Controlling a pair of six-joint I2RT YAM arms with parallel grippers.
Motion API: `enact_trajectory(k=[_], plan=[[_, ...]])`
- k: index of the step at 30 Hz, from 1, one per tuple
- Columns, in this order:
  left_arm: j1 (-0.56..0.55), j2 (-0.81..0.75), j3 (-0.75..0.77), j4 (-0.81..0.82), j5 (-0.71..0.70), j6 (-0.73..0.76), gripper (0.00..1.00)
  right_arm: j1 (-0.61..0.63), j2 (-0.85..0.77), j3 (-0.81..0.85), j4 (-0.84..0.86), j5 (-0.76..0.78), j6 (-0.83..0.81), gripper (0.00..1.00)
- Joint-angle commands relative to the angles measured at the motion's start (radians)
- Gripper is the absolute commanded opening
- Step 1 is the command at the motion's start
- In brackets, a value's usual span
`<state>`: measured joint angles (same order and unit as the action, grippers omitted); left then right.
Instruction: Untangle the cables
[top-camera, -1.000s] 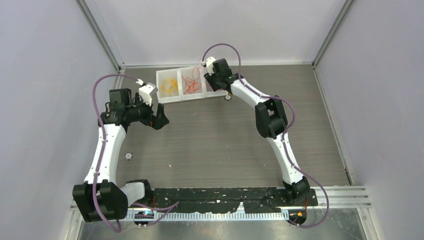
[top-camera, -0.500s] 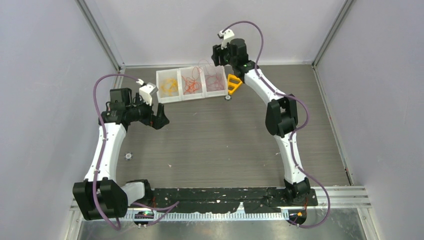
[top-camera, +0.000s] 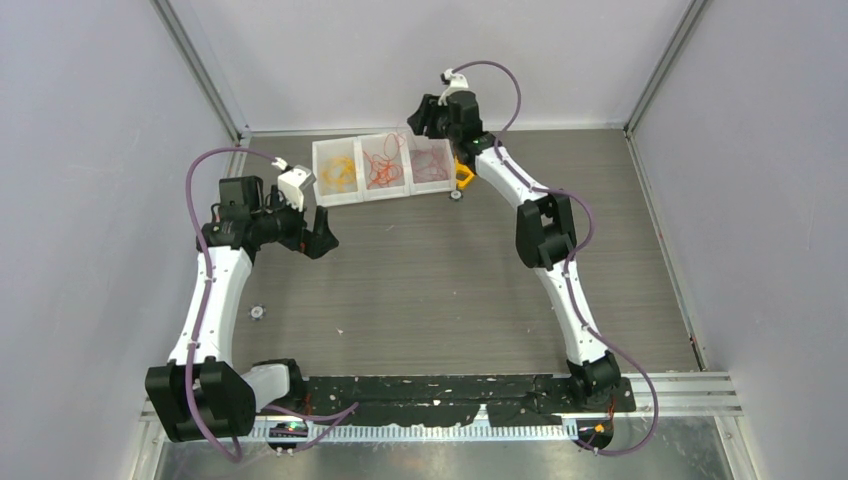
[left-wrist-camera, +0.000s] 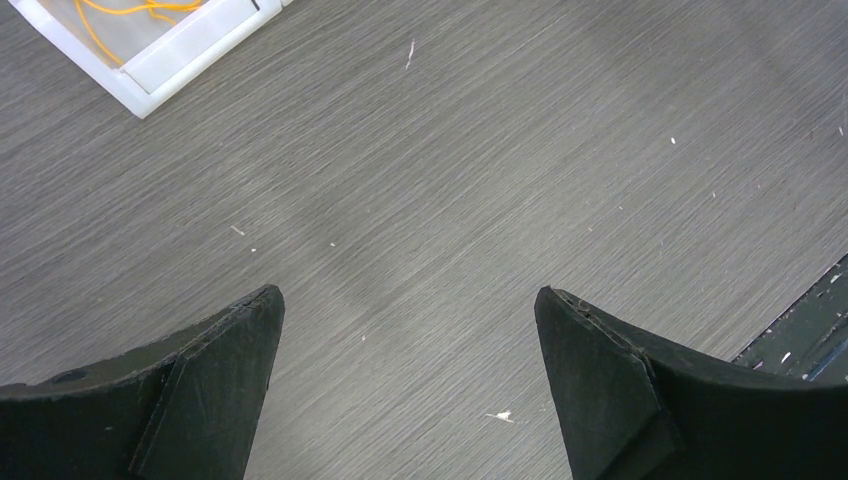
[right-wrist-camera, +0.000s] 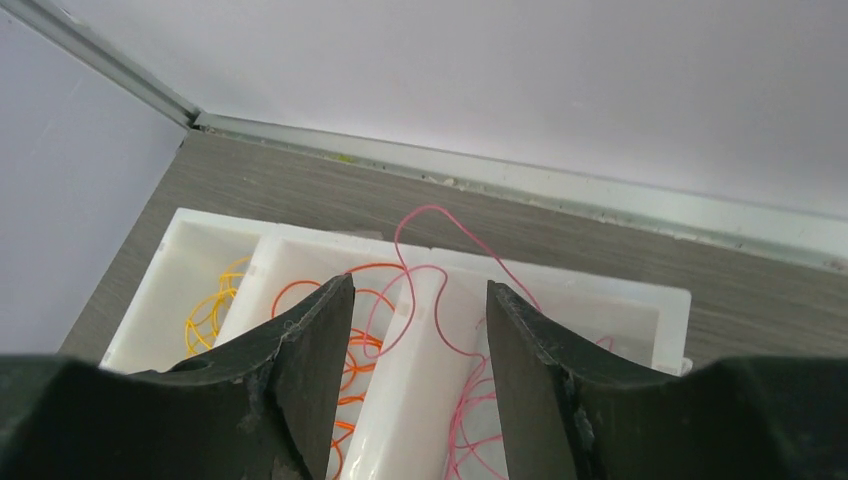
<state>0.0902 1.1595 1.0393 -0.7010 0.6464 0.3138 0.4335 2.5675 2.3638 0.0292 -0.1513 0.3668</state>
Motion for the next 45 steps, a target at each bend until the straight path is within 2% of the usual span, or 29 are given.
enact_trajectory(k=[1, 7, 21, 25, 31, 39, 45], plan=[[0.008, -0.024, 0.01, 0.003, 0.002, -0.01, 0.99, 0.013, 0.005, 0.034, 0.022, 0.024, 0.076, 0.57], [0.008, -0.026, 0.011, 0.001, -0.004, -0.009, 0.99, 0.014, 0.036, 0.036, -0.004, 0.05, 0.106, 0.57], [0.009, -0.048, -0.008, -0.011, -0.027, 0.011, 0.99, 0.029, 0.092, 0.054, -0.01, 0.041, 0.152, 0.48], [0.009, -0.055, -0.014, -0.014, -0.03, 0.011, 0.99, 0.029, 0.094, 0.058, -0.002, 0.044, 0.149, 0.38], [0.009, -0.061, -0.02, -0.011, -0.029, 0.012, 0.99, 0.026, 0.059, 0.037, 0.031, 0.024, 0.126, 0.08], [0.009, -0.059, -0.022, -0.003, -0.015, 0.01, 0.99, 0.0, -0.099, -0.132, 0.086, 0.04, 0.082, 0.05], [0.009, -0.045, -0.016, 0.005, 0.002, -0.001, 0.99, -0.004, -0.167, -0.223, -0.015, 0.074, -0.009, 0.05]])
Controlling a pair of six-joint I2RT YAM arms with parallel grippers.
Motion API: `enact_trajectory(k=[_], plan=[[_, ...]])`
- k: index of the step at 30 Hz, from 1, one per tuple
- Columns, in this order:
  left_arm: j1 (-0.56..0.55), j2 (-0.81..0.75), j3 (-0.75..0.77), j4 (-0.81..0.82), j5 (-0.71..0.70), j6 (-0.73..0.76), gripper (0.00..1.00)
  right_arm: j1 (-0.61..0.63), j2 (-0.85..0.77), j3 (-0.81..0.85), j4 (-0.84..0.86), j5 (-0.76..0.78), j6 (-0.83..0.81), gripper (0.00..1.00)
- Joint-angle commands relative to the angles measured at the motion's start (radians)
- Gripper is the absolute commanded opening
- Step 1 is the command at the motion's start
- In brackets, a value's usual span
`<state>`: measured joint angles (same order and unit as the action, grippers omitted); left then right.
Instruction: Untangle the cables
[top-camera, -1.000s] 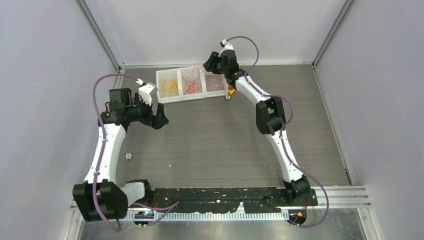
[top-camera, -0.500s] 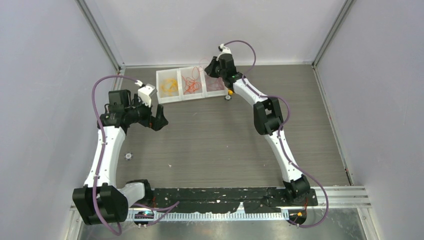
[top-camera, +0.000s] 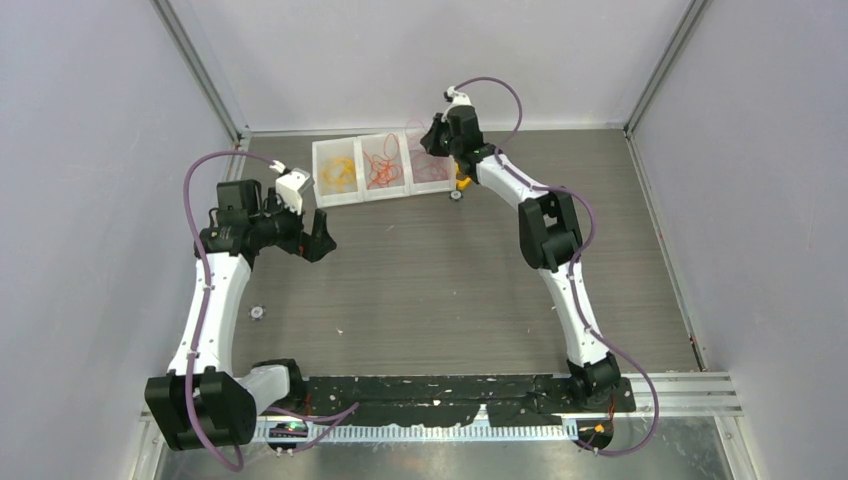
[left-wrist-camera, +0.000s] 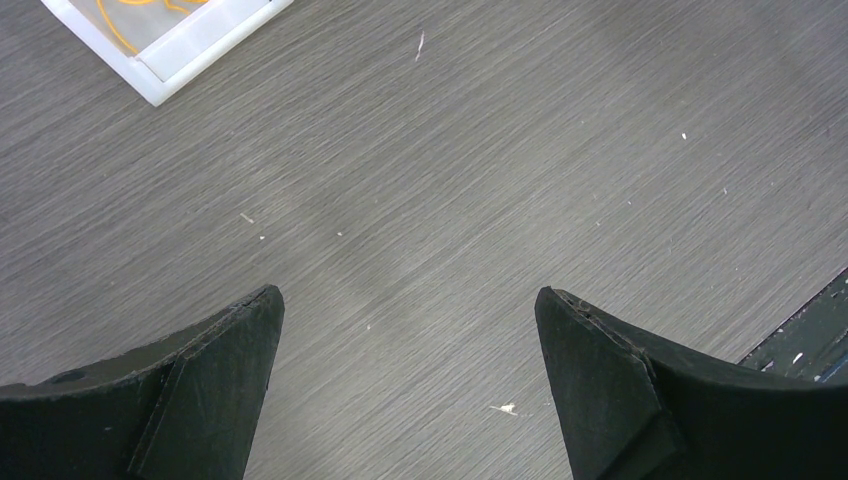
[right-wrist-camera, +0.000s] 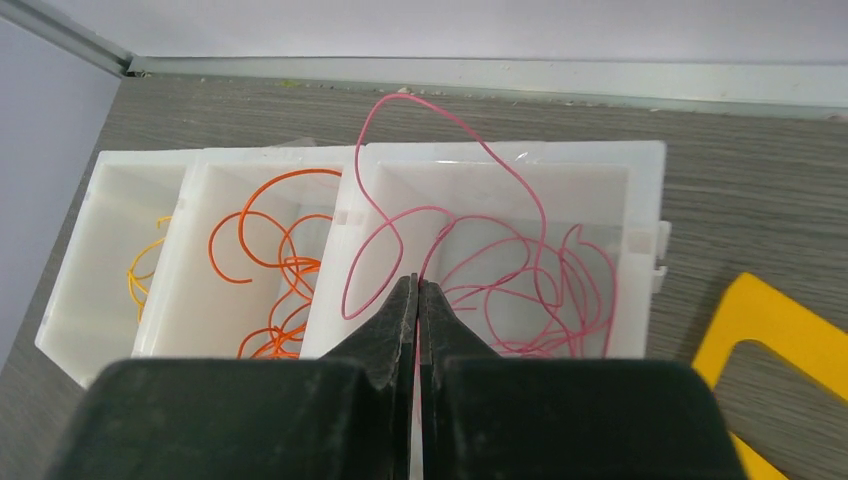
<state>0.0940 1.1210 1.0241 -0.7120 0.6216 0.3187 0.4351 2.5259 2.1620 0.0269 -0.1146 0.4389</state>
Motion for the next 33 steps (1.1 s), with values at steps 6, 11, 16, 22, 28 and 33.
enact_trajectory(k=[6, 11, 16, 22, 28, 33], plan=[[0.006, -0.006, 0.0, 0.016, 0.029, -0.009, 0.99, 0.005, -0.118, 0.012, -0.164, 0.089, -0.184, 0.05], [0.006, -0.009, 0.0, 0.01, 0.021, -0.003, 0.99, 0.028, -0.077, 0.068, -0.275, 0.11, -0.267, 0.05], [0.006, -0.017, -0.007, 0.007, 0.016, -0.003, 0.99, 0.05, -0.058, 0.079, -0.322, 0.172, -0.325, 0.05], [0.006, -0.023, -0.015, 0.006, 0.013, -0.004, 0.99, 0.077, 0.01, 0.204, -0.409, 0.184, -0.405, 0.05], [0.006, -0.035, -0.008, 0.003, -0.006, -0.008, 0.99, 0.086, -0.014, 0.18, -0.408, 0.183, -0.421, 0.2], [0.006, -0.042, -0.013, 0.012, -0.009, -0.016, 1.0, 0.086, -0.123, 0.047, -0.335, 0.15, -0.425, 0.32]])
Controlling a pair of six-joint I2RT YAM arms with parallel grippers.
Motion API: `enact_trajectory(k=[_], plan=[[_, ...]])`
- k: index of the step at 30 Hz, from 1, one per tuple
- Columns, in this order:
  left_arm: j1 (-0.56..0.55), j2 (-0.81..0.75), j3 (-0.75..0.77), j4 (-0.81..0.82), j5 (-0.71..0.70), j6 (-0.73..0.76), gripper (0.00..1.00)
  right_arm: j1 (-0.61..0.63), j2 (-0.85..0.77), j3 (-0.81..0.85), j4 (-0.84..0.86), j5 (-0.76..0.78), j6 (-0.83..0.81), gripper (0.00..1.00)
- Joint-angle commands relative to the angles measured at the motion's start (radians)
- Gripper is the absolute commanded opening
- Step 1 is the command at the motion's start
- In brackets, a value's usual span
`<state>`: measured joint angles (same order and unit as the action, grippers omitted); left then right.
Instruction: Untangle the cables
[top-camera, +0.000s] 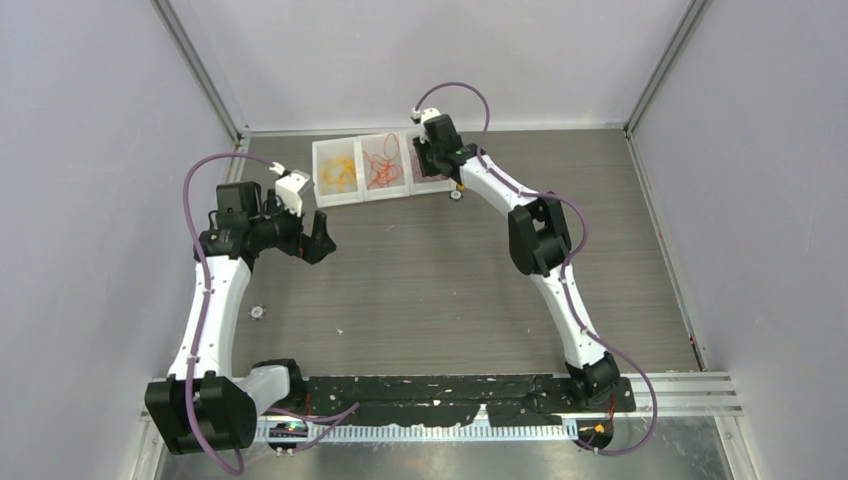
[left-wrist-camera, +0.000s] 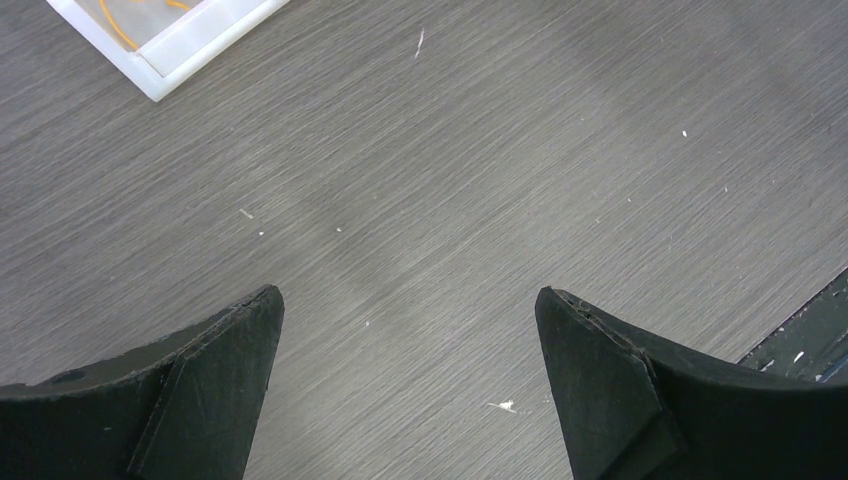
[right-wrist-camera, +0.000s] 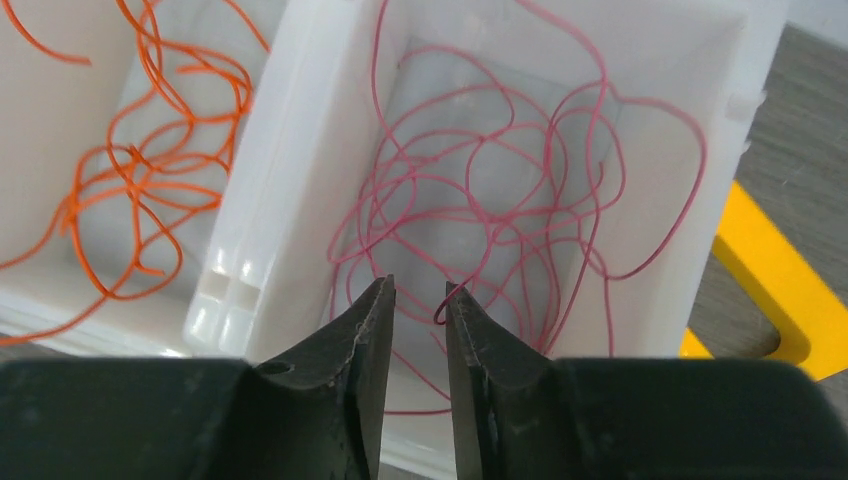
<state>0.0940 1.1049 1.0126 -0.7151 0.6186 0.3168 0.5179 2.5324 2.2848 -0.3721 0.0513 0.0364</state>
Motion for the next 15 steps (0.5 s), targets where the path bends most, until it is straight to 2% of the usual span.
enact_trajectory(k=[1, 6, 12, 15], plan=[[0.006, -0.027, -0.002, 0.017, -0.004, -0.017, 1.0, 0.004, -0.143, -0.09, 0.085, -0.025, -0.026, 0.35], [0.006, -0.034, 0.003, 0.031, -0.009, -0.034, 0.99, 0.003, -0.233, -0.143, 0.098, -0.097, -0.031, 0.48], [0.005, -0.023, 0.042, 0.003, -0.065, -0.068, 0.99, 0.001, -0.379, -0.25, 0.109, -0.173, -0.089, 0.84], [0.006, 0.03, 0.119, -0.069, -0.11, -0.082, 0.99, -0.009, -0.465, -0.323, 0.11, -0.208, -0.099, 0.95]])
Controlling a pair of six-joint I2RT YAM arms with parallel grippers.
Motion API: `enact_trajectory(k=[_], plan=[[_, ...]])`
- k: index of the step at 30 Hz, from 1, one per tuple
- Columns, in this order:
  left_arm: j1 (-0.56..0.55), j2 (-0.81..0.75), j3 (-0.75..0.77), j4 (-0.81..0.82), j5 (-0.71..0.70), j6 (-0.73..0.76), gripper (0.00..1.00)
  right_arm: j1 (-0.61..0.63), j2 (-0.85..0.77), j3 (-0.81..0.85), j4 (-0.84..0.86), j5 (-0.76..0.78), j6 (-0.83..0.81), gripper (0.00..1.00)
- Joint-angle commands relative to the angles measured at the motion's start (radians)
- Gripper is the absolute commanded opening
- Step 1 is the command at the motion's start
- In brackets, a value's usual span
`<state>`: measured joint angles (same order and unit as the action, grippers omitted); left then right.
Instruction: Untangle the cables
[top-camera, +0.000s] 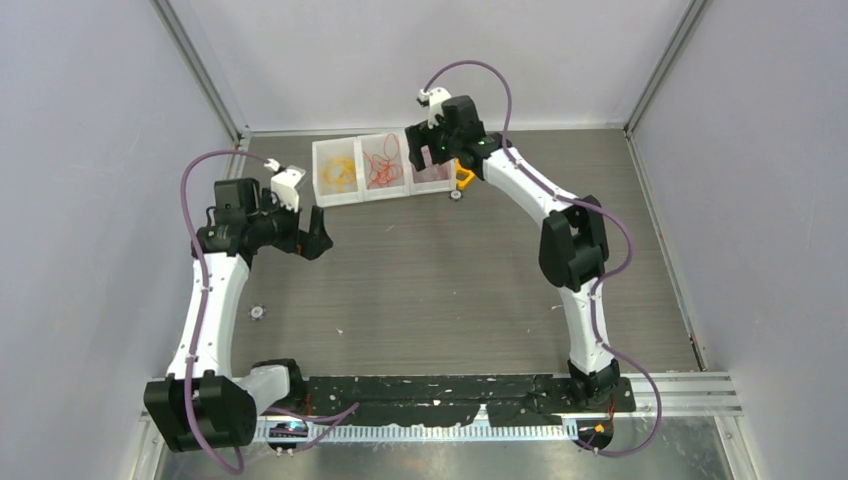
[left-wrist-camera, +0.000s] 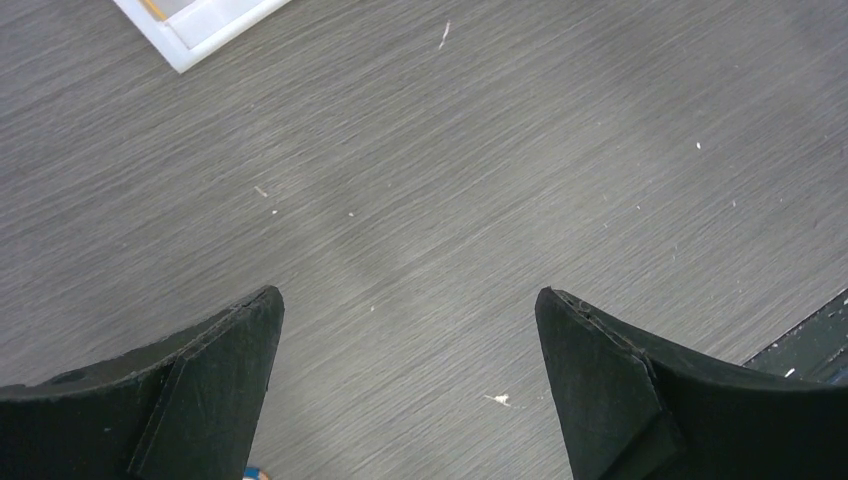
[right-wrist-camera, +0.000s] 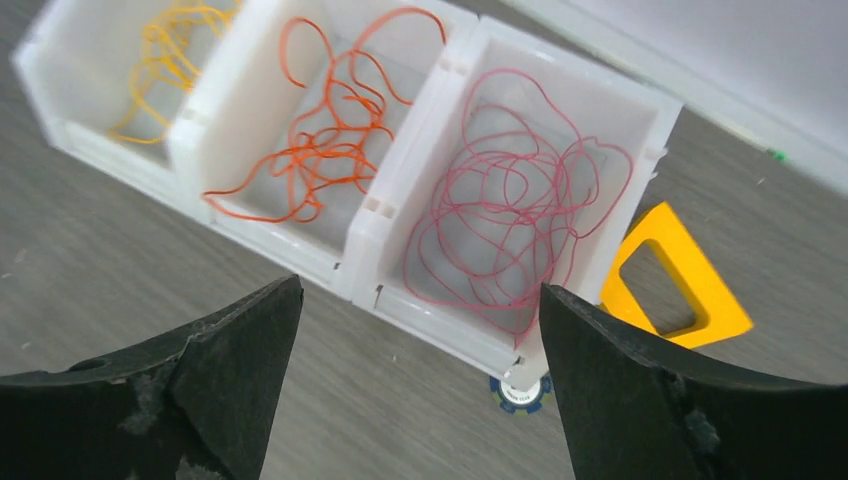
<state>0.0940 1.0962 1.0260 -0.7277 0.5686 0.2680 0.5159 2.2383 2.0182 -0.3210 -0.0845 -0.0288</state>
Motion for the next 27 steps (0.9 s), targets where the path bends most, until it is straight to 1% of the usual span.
enact_trajectory(k=[1, 2, 4, 6, 9, 11, 13, 15, 18, 21, 22, 23, 25, 27], plan=[[0.006, 0.06, 0.138, -0.081, -0.084, -0.04, 0.99, -0.01, -0.188, -0.069, 0.058, -0.08, -0.035, 0.98], [0.006, 0.086, 0.173, -0.107, -0.11, -0.053, 0.99, -0.019, -0.223, -0.094, 0.057, -0.101, -0.034, 0.99], [0.006, 0.147, 0.255, -0.17, -0.194, -0.082, 0.99, -0.038, -0.279, -0.129, 0.054, -0.136, -0.031, 0.96], [0.006, 0.224, 0.376, -0.26, -0.228, -0.075, 0.99, -0.061, -0.333, -0.157, 0.041, -0.165, -0.029, 0.95], [0.006, 0.302, 0.463, -0.338, -0.247, -0.06, 0.99, -0.107, -0.403, -0.185, -0.022, -0.197, 0.002, 0.95], [0.007, 0.291, 0.454, -0.3, -0.258, -0.048, 0.99, -0.158, -0.459, -0.228, -0.054, -0.23, 0.023, 0.95], [0.005, 0.271, 0.423, -0.238, -0.276, -0.045, 0.99, -0.211, -0.522, -0.306, -0.07, -0.227, 0.025, 0.95], [0.002, 0.274, 0.401, -0.203, -0.303, -0.061, 0.99, -0.273, -0.591, -0.407, -0.079, -0.212, 0.013, 0.95], [-0.016, 0.306, 0.391, -0.208, -0.321, -0.072, 0.99, -0.376, -0.706, -0.591, -0.093, -0.192, -0.034, 0.95], [-0.052, 0.316, 0.348, -0.172, -0.347, -0.073, 0.99, -0.476, -0.818, -0.744, -0.095, -0.189, -0.06, 0.95], [-0.068, 0.317, 0.331, -0.155, -0.361, -0.074, 0.99, -0.489, -0.839, -0.815, -0.093, -0.187, -0.07, 0.95], [-0.081, 0.318, 0.318, -0.141, -0.372, -0.078, 0.99, -0.527, -0.877, -0.849, -0.091, -0.184, -0.075, 0.95], [-0.122, 0.321, 0.295, -0.121, -0.391, -0.086, 0.99, -0.558, -0.932, -0.961, -0.09, -0.178, -0.095, 0.95], [-0.15, 0.322, 0.275, -0.103, -0.399, -0.089, 0.99, -0.569, -0.986, -1.026, -0.082, -0.171, -0.113, 0.95]])
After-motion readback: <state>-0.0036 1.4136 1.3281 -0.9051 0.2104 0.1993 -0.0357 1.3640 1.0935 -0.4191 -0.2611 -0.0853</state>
